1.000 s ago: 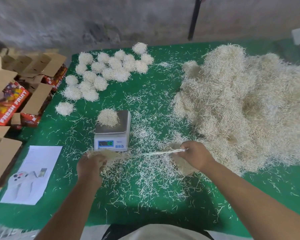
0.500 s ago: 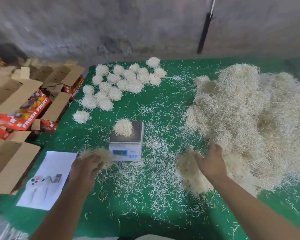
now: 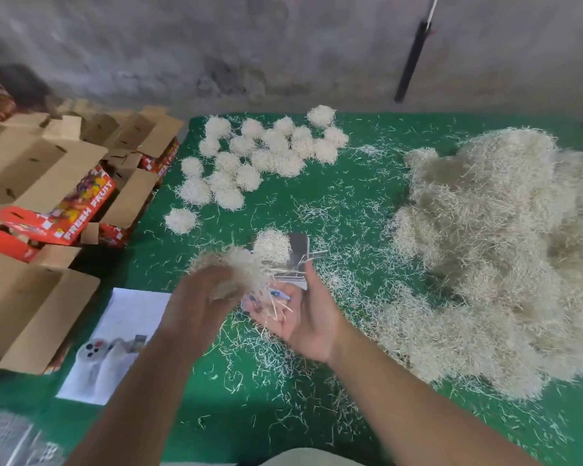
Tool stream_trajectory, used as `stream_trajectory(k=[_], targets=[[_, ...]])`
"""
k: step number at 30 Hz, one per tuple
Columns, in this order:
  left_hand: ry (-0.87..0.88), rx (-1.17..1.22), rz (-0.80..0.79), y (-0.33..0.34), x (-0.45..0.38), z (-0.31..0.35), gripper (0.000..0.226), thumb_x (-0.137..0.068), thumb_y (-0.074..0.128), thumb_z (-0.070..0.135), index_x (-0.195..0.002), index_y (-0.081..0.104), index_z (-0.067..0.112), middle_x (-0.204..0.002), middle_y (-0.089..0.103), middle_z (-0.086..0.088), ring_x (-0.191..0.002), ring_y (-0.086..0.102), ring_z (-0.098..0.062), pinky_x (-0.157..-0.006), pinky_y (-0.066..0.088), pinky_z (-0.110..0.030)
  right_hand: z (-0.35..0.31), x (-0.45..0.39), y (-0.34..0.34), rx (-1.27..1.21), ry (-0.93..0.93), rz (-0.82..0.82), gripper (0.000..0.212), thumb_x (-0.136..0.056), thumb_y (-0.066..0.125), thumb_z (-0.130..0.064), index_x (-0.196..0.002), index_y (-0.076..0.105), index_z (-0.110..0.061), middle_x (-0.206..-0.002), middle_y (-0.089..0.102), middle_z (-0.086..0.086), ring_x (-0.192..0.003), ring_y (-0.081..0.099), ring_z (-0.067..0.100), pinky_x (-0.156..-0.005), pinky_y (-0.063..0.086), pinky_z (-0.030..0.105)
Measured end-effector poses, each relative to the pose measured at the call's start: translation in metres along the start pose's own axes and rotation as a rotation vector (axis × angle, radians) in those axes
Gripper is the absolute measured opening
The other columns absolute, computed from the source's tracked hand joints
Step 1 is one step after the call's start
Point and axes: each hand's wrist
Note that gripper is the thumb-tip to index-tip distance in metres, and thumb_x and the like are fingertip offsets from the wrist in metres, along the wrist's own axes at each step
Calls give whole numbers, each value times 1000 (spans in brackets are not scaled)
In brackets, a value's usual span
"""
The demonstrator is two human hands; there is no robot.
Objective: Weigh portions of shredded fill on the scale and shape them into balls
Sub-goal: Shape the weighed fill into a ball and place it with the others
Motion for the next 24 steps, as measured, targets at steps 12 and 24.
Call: stream_trajectory(k=[12,24], targets=[[242,-1466,-519,-47,-15,-76,78,-100,42,40,-159,-8,51,-155,-48,27,-143,-49,-9,-123,-17,-58,34,-34,45,227,-25,194,80,-84,61,-85,-147,59,-36,-152,56,3,-142,52,25,-120,34,49],[-644,-53,-264,-47,-64,-53,61,-95,50,71,-134,68,28,-141,65,-5,-137,52,-27,-112,39,-67,14,-67,35,30,-188,362,59,-110,34,-54,-100,85,-27,-80,79,1,-61,73,14,-54,55,32]])
Point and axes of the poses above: each hand's wrist, its own x-axis away from the middle knuckle, its own y-axis out of the palm, z = x × y
